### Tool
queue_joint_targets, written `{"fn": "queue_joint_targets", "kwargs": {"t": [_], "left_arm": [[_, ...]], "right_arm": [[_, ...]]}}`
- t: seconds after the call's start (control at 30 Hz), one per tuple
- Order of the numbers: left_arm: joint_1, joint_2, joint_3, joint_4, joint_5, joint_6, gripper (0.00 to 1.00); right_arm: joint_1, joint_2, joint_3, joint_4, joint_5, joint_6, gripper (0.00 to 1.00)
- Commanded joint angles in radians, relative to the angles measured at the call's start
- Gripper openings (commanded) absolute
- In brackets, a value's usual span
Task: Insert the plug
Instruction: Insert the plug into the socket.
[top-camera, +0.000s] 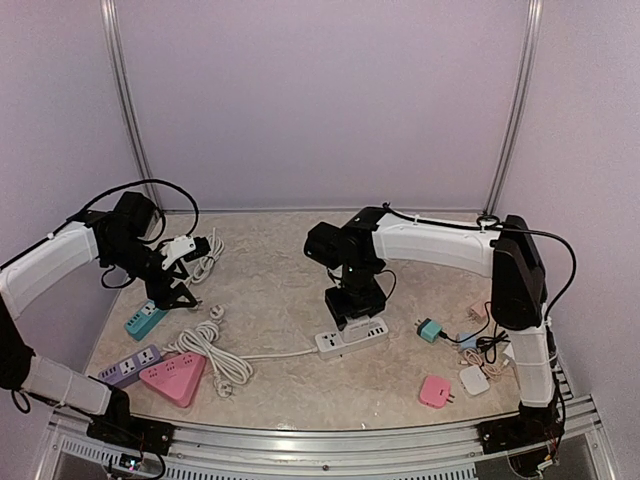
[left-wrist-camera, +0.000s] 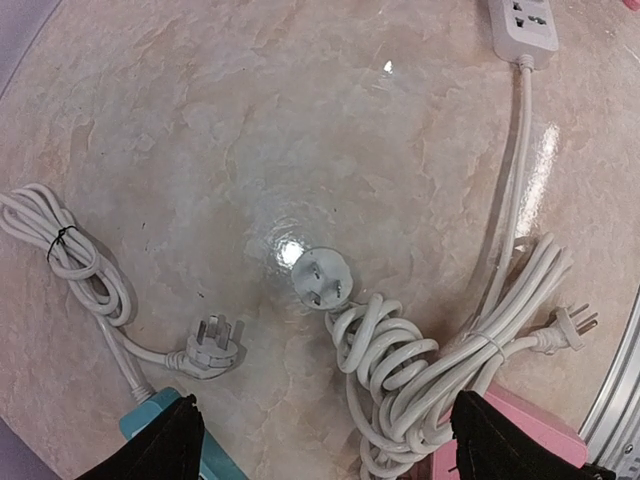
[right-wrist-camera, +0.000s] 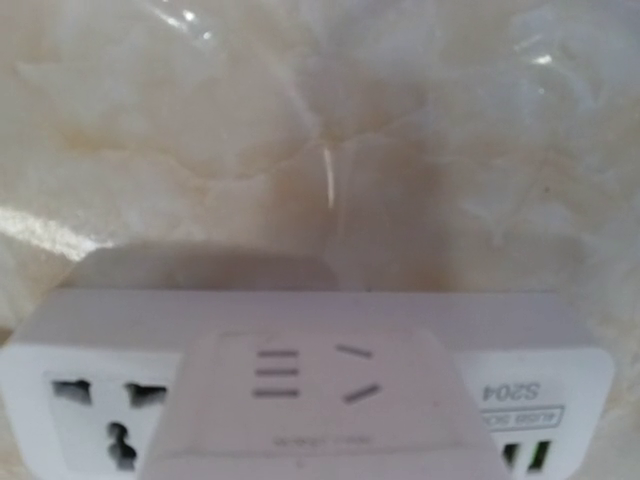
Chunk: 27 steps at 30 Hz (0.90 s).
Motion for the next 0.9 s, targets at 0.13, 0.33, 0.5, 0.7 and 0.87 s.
{"fn": "queue_joint_targets", "kwargs": {"t": [0.13, 0.33, 0.5, 0.7, 0.87], "left_arm": [[0.010, -0.012, 0.006, -0.018, 0.000, -0.008, 0.83], [0.011, -0.015, 0.005, -0.014, -0.001, -0.010, 0.84], [0.015, -0.019, 0.012, -0.022, -0.004, -0.008, 0.83], [0.025, -0.008, 0.009, -0.007, -0.003, -0.011, 0.83], [0.025, -0.008, 0.005, -0.006, 0.005, -0.013, 0.83]], "right_arm": [[0.006, 0.182, -0.200, -0.252, 0.117, 0.136, 0.00], [0.033, 0.238, -0.156, -0.241, 0.123, 0.143, 0.00], [0.032, 0.296, -0.214, -0.137, 0.029, 0.099, 0.00], [0.032, 0.363, -0.210, -0.126, 0.017, 0.093, 0.00], [0.035, 0.373, -0.228, -0.110, 0.006, 0.086, 0.00]]}}
